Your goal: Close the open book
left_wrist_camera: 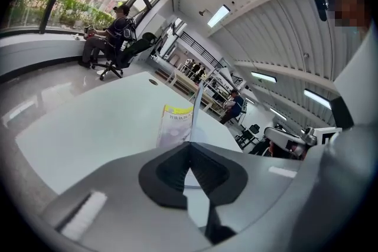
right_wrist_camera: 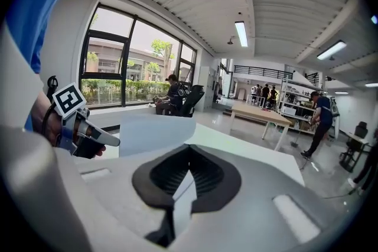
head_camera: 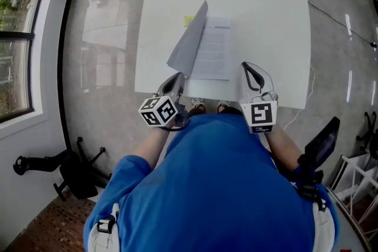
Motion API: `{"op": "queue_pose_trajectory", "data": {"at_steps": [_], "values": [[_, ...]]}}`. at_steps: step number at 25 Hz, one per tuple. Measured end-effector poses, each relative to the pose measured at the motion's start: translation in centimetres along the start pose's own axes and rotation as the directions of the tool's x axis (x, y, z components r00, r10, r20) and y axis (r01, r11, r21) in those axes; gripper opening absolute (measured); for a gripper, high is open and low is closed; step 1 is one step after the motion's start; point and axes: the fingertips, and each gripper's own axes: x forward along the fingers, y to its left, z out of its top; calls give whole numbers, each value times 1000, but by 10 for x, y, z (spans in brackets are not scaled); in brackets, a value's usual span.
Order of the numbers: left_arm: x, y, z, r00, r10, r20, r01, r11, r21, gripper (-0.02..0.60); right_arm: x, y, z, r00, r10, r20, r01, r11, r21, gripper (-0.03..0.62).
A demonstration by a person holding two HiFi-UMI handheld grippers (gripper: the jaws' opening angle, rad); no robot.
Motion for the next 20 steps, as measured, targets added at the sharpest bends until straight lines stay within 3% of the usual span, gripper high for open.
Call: {"op": "queue_pose_trajectory", "data": {"at_steps": [9,20], "values": [[24,-30,-27,990,-18,-142,33,994,103,8,-18,-23,-28,999,-40,-29,41,998,40,3],[45,-50,-60,957,55,-283,0,981,192,8,-30,-48,-52,997,-43,-58,47,997,68,3]]}}
